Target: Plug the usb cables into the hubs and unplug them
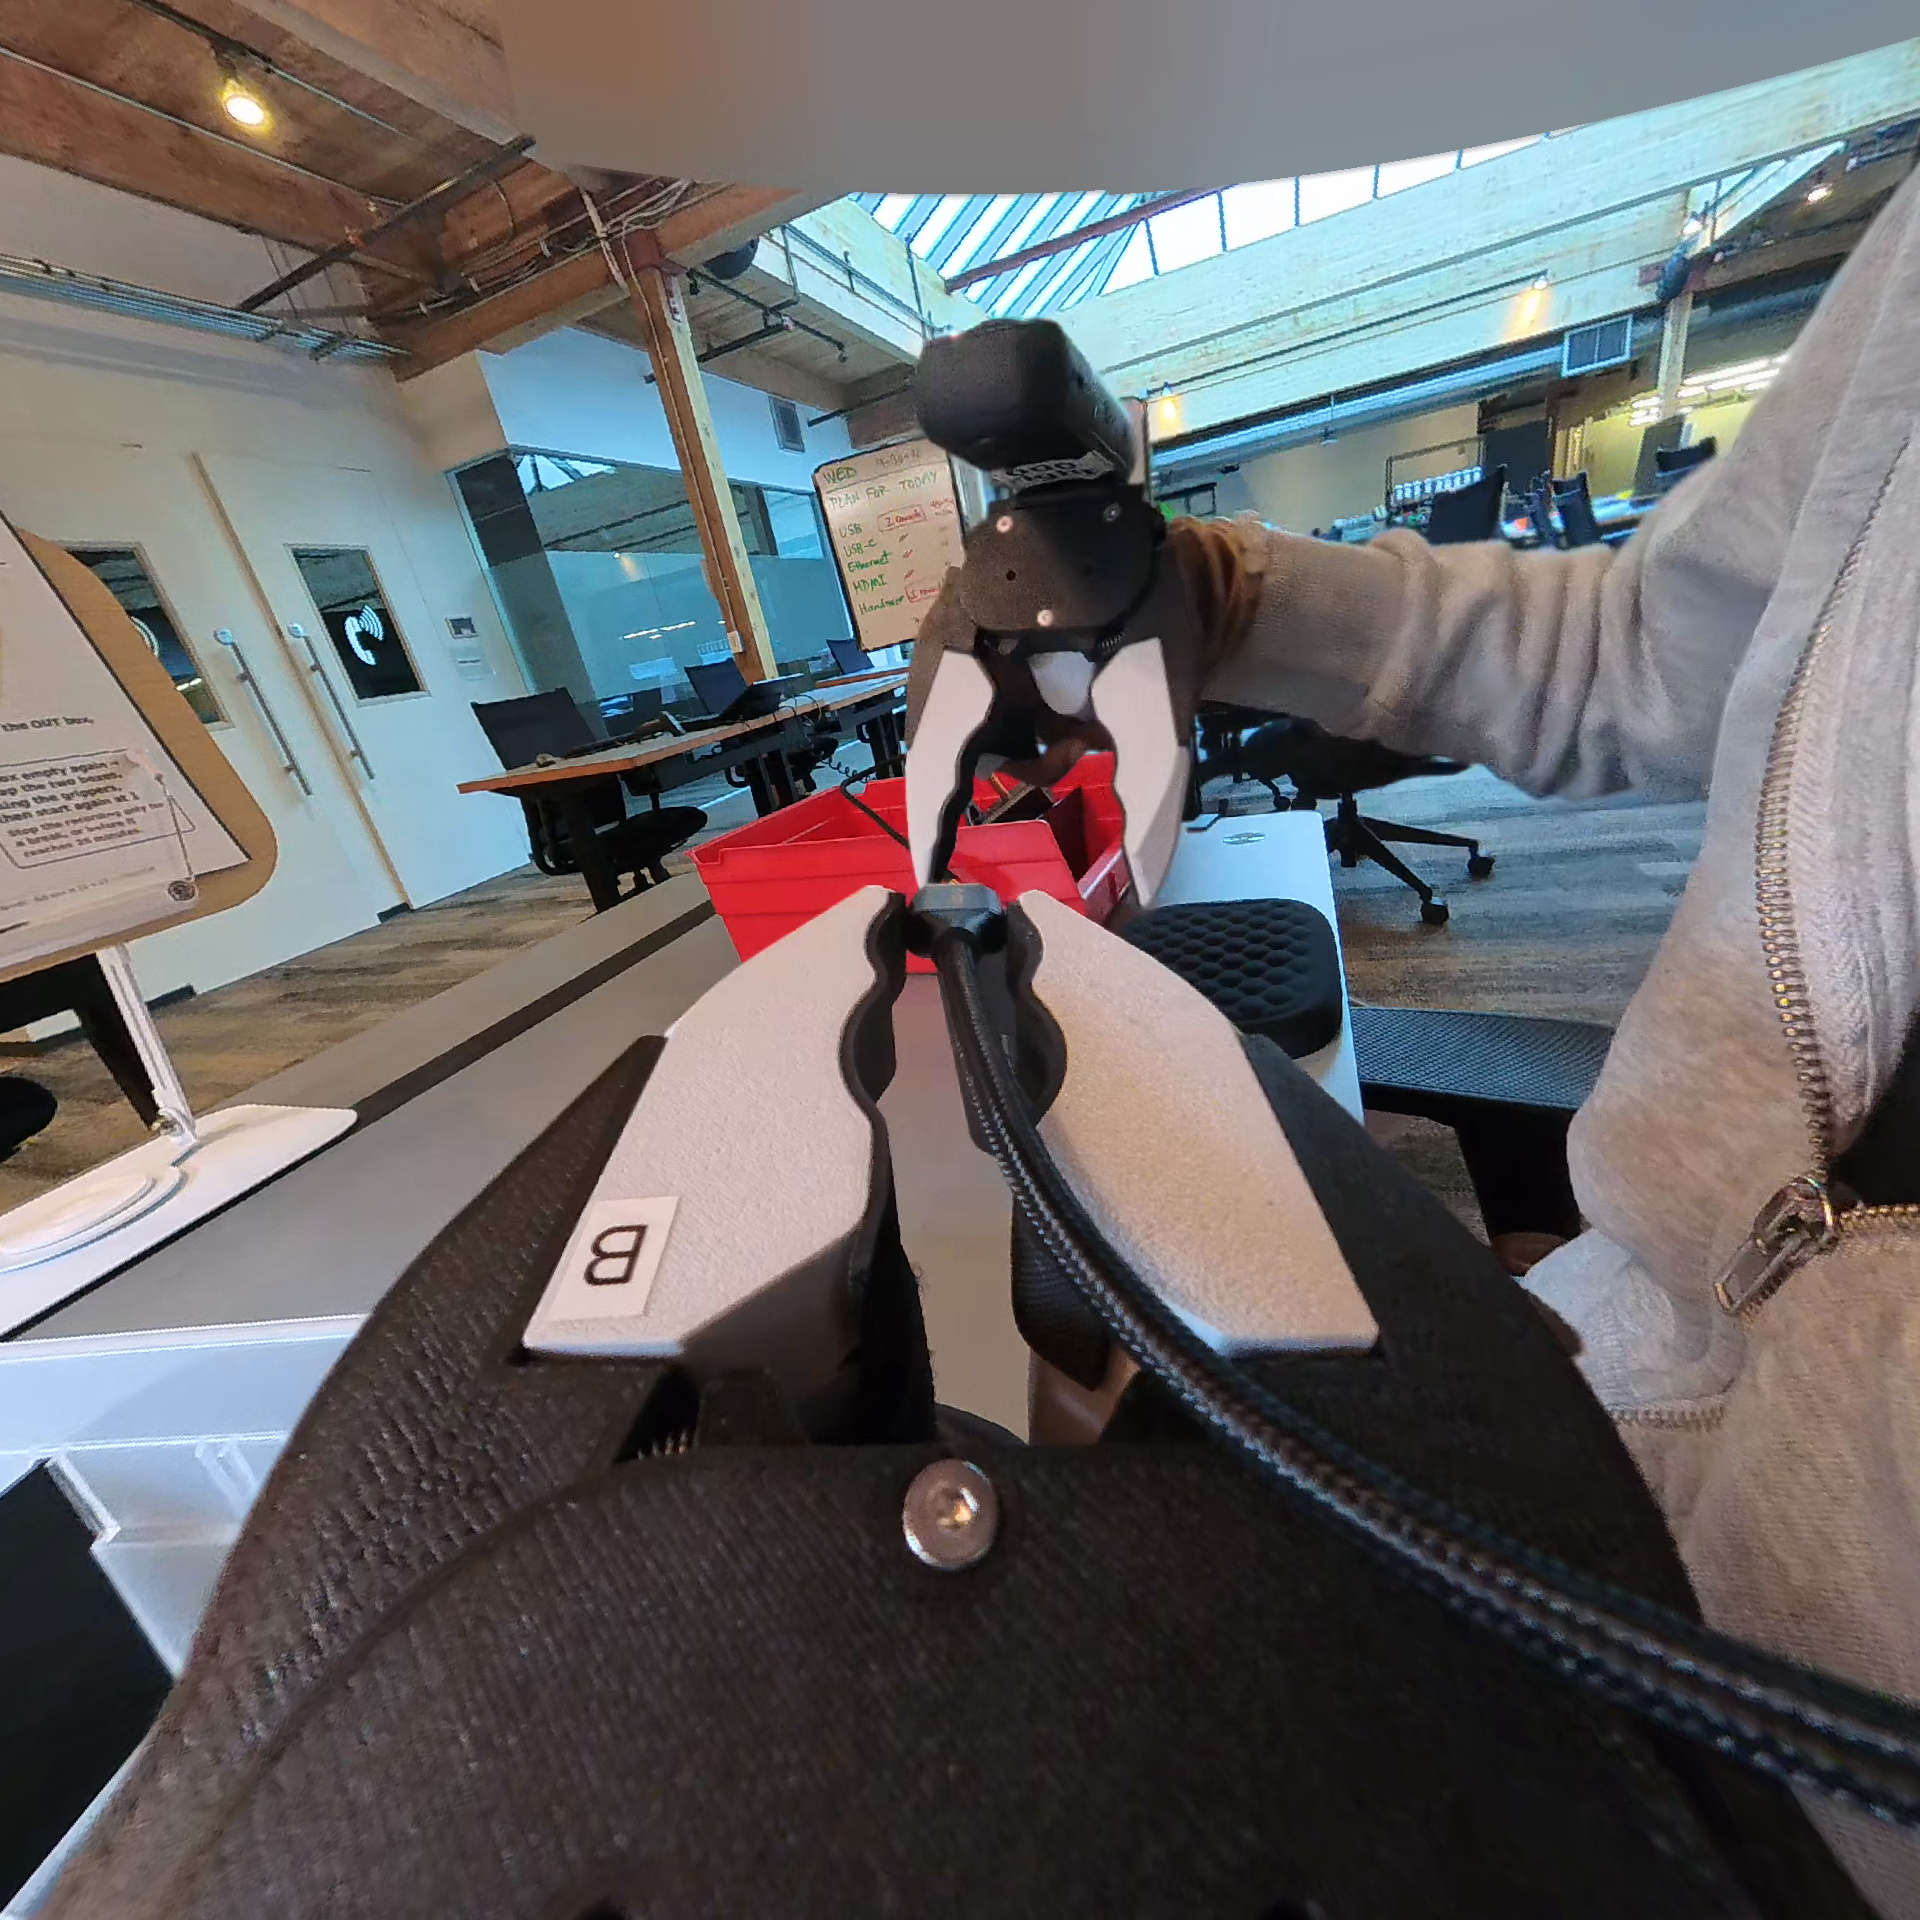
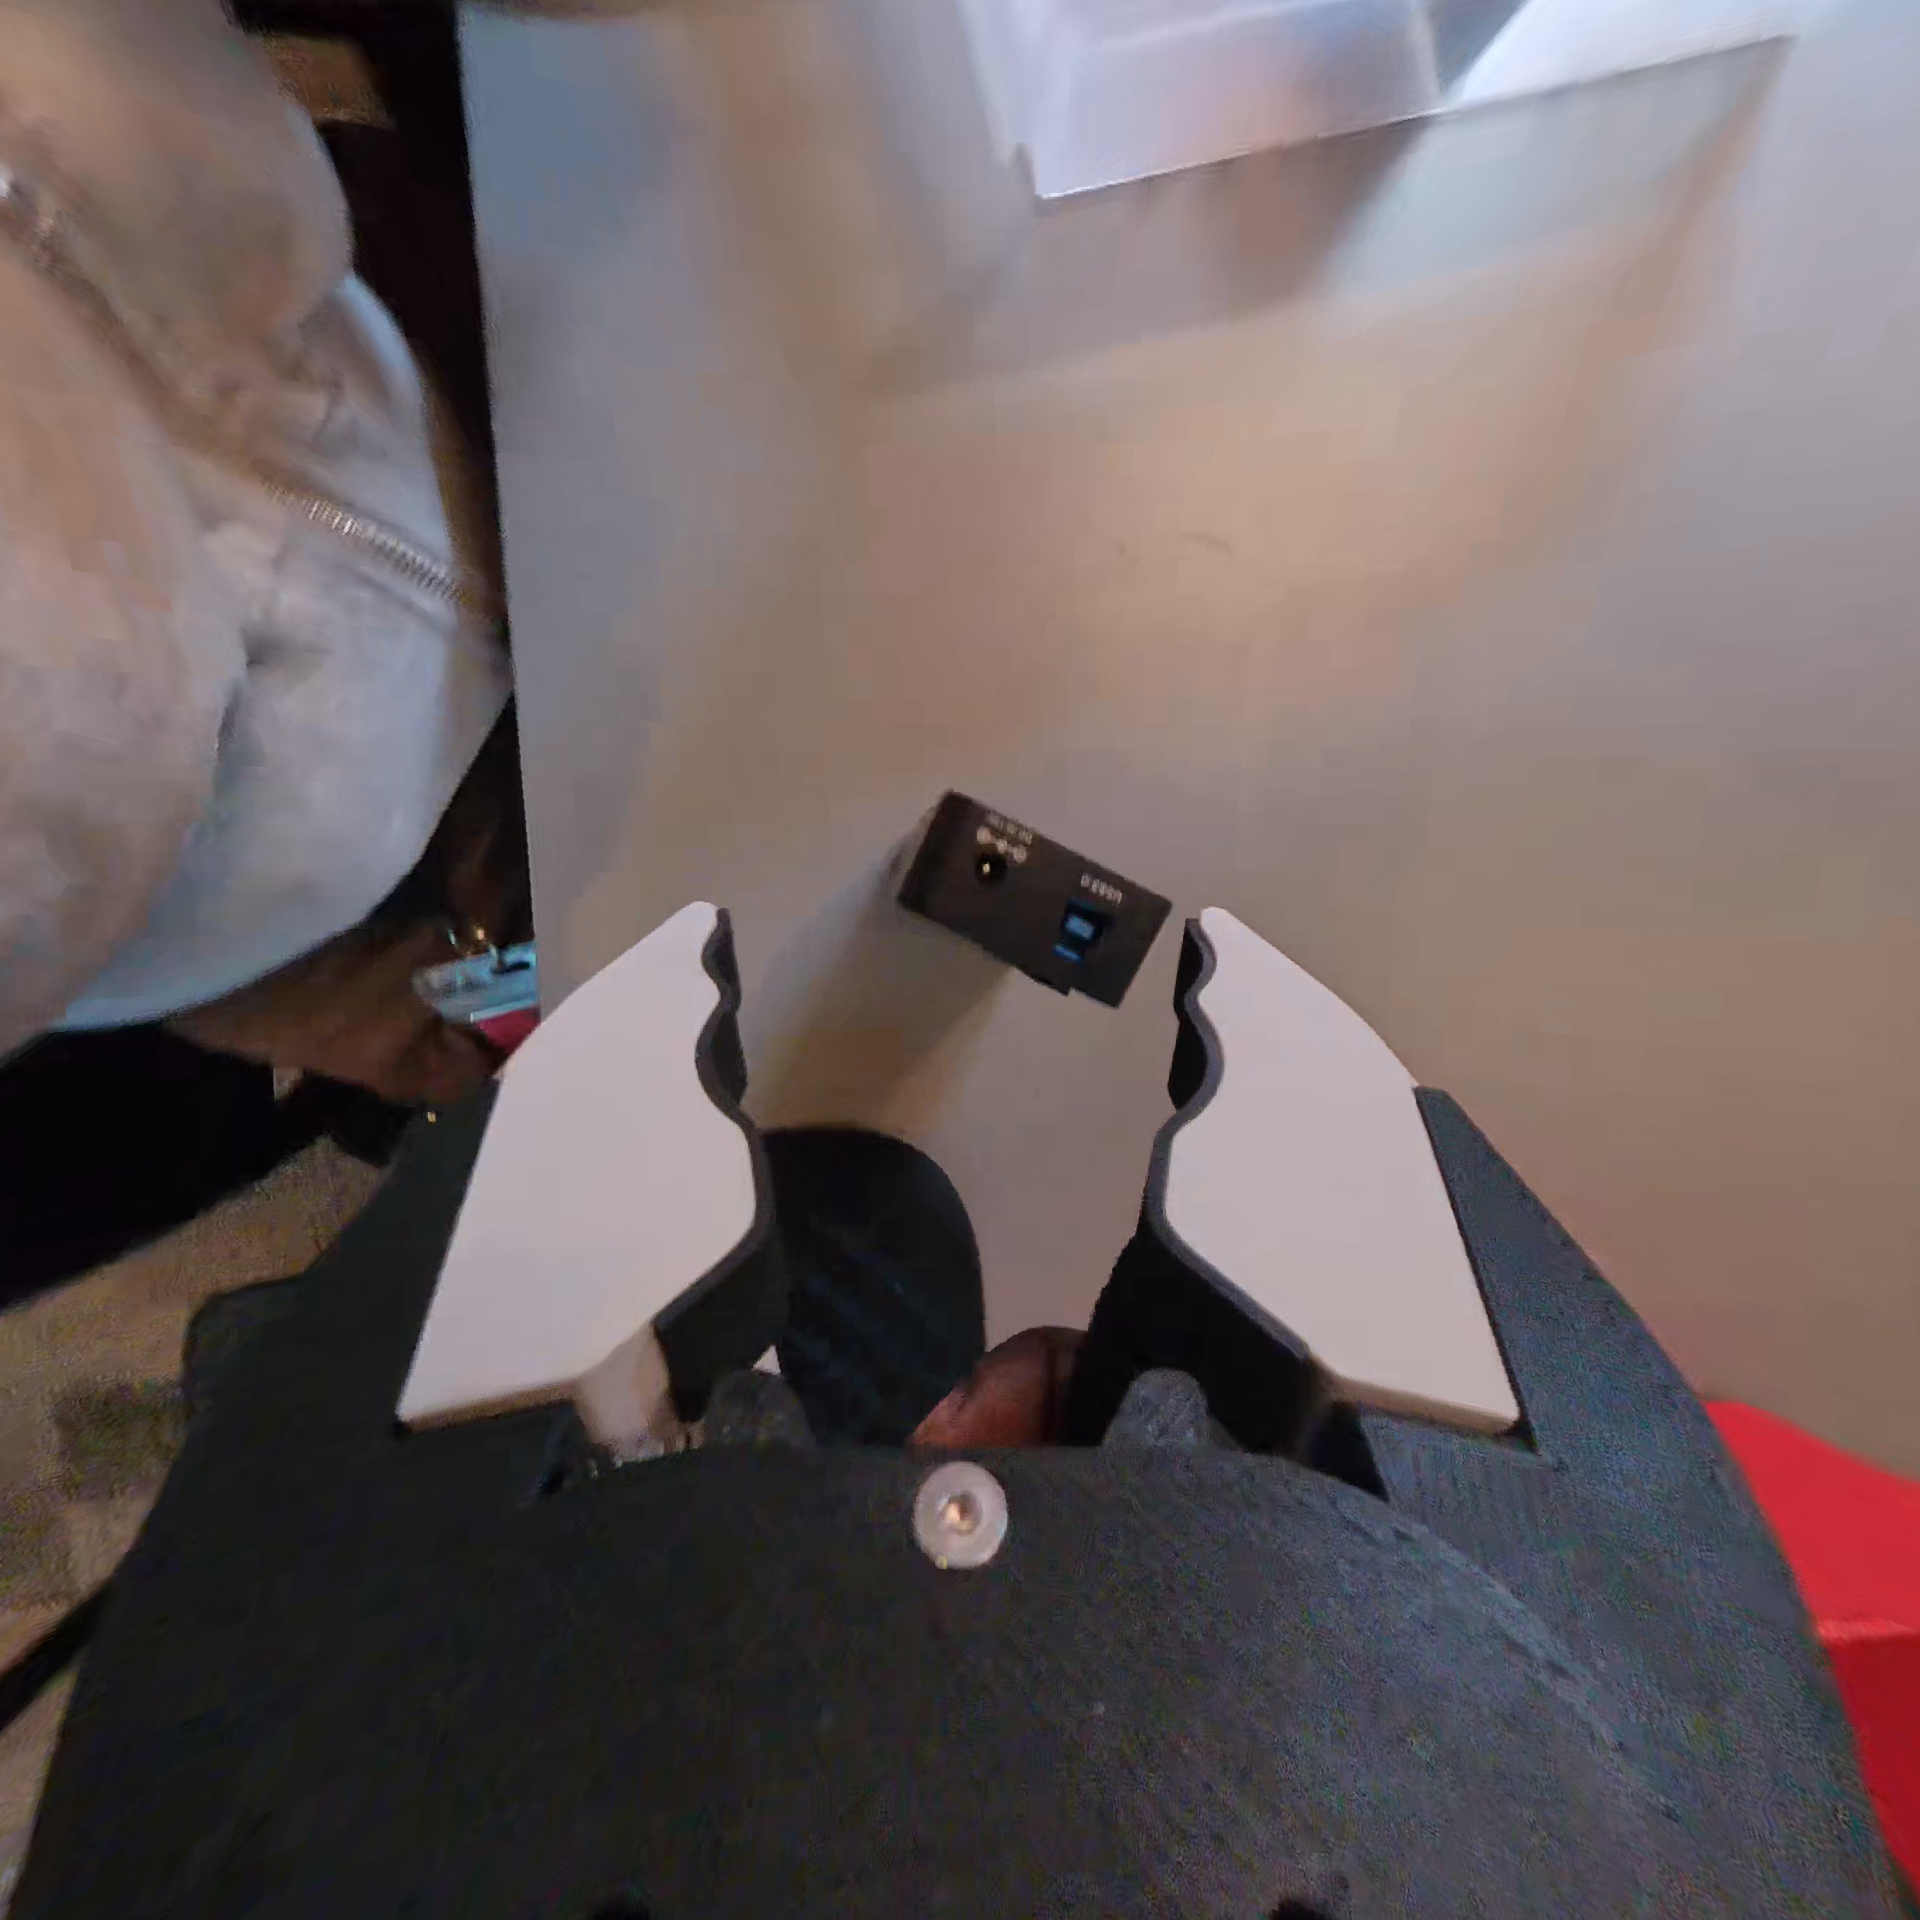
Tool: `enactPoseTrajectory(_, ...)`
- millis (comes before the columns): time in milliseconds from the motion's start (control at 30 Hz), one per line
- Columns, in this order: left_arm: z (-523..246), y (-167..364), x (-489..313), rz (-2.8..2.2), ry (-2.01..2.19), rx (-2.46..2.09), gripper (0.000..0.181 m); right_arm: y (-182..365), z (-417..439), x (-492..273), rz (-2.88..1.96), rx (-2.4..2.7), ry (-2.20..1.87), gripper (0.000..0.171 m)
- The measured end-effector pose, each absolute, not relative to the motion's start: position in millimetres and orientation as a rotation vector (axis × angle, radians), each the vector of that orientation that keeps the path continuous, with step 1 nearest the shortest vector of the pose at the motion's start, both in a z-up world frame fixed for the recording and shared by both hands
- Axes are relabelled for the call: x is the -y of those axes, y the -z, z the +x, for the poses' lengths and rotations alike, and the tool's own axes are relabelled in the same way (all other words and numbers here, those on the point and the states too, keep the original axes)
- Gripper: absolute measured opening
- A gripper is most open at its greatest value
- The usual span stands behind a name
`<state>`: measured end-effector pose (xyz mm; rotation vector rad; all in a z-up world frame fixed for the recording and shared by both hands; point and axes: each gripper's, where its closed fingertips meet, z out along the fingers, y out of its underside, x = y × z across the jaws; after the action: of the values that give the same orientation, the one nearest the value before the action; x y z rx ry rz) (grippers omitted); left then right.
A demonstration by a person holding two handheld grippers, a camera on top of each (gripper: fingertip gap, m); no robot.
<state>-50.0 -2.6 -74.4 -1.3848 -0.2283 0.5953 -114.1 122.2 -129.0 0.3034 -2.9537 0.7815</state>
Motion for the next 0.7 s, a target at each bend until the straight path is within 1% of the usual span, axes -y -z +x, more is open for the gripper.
enactPoseTrajectory(133, -49, 76, -4, -1.400, -0.582, 0.217, 0.019, 130, -128, -126, 0.514, 2.929, -0.743, 0.069)
enactPoseTrajectory(233, -48, 77, -10, -1.420, -0.576, 0.201, 0.019, 141, -133, -120, 0.706, 2.910, -0.654, 0.061)
enactPoseTrajectory(367, -47, 77, -13, -1.437, -0.583, 0.186, 0.019, 154, -137, -116, 0.823, 2.899, -0.466, 0.043)
enactPoseTrajectory(467, -47, 77, -11, -1.431, -0.587, 0.189, 0.019, 153, -137, -118, 0.537, 3.012, -0.365, 0.029)
enactPoseTrajectory(600, -48, 79, -9, -1.421, -0.575, 0.194, 0.019, 153, -128, -122, 0.137, 3.049, -0.228, 0.028)
enactPoseTrajectory(700, -46, 80, -10, -1.416, -0.570, 0.189, 0.019, 153, -123, -118, -0.122, 3.057, -0.243, 0.028)
